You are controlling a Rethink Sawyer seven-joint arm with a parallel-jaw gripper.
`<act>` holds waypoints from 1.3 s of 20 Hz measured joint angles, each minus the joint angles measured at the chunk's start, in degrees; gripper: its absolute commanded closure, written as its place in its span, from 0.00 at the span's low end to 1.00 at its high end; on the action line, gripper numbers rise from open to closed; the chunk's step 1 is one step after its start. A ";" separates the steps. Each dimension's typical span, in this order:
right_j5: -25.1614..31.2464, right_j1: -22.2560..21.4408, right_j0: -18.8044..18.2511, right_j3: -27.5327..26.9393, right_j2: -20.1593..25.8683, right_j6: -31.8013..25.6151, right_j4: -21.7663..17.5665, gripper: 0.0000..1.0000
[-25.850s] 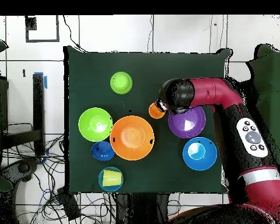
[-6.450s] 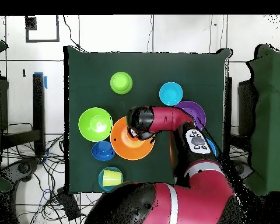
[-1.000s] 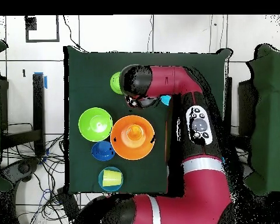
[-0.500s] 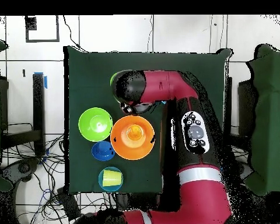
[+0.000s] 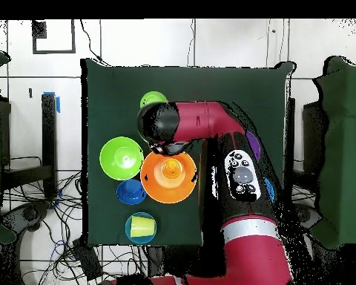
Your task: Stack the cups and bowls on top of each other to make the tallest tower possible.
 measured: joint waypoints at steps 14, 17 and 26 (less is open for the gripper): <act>-7.59 -1.37 1.49 7.52 -0.98 0.00 0.15 0.00; -8.67 -1.64 2.13 9.23 -1.47 0.00 0.40 0.00; -12.82 -1.36 3.34 13.73 -1.68 0.00 1.92 0.00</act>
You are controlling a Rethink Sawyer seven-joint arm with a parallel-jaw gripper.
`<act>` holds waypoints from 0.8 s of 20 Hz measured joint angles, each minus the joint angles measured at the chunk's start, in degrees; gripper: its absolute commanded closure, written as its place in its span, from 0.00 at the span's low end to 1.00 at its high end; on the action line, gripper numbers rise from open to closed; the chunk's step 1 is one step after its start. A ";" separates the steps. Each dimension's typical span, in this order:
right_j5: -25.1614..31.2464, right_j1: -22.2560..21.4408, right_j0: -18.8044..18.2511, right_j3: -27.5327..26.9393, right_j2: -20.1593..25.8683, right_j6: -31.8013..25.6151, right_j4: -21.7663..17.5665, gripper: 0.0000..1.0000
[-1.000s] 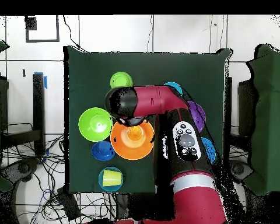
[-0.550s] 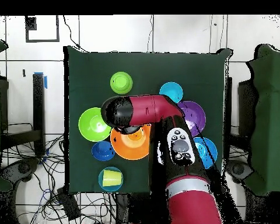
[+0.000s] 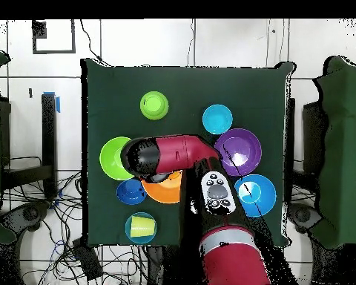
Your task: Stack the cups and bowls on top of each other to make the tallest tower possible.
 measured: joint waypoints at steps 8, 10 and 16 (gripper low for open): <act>-8.56 0.42 -0.92 3.40 0.91 0.00 3.53 0.00; -10.59 0.39 -1.28 4.25 1.35 0.00 4.24 0.00; -13.54 0.31 -2.59 5.56 2.71 0.00 4.97 0.00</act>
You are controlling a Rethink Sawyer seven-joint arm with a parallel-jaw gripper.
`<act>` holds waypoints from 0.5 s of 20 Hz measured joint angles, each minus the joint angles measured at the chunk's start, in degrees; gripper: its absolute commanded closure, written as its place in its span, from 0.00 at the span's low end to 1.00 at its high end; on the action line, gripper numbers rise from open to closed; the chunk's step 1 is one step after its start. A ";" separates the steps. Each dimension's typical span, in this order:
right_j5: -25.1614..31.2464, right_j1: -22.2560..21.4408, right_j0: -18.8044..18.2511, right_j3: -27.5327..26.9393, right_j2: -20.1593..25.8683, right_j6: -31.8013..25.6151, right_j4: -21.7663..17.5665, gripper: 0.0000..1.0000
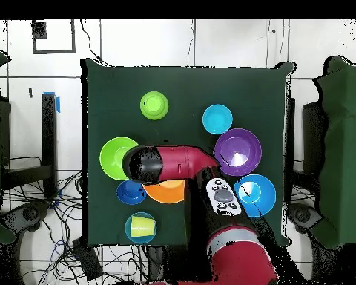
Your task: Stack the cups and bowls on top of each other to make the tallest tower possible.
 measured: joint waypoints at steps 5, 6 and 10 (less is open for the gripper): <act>-1.00 0.00 -1.34 0.71 1.63 0.00 0.56 0.00; -1.37 0.01 -1.62 0.80 2.00 0.00 0.56 0.00; -3.05 0.01 -1.82 0.82 2.88 0.00 0.57 0.00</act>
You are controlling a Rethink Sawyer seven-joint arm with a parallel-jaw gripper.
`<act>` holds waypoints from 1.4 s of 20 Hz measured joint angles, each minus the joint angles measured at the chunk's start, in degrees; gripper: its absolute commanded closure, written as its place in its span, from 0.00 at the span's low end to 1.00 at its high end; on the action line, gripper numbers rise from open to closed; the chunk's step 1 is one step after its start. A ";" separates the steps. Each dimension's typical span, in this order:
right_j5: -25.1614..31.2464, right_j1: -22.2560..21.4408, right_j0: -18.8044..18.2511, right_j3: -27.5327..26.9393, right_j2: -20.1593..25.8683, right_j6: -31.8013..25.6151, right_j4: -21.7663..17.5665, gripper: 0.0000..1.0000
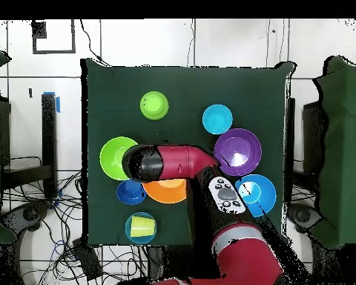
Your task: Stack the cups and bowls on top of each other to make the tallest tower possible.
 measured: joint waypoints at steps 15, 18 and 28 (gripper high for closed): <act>-4.70 4.28 1.16 -0.02 1.89 0.00 0.01 0.00; -5.59 4.99 1.17 -0.02 1.88 0.00 0.02 0.00; -6.65 5.83 1.27 -0.02 1.89 0.00 0.02 0.00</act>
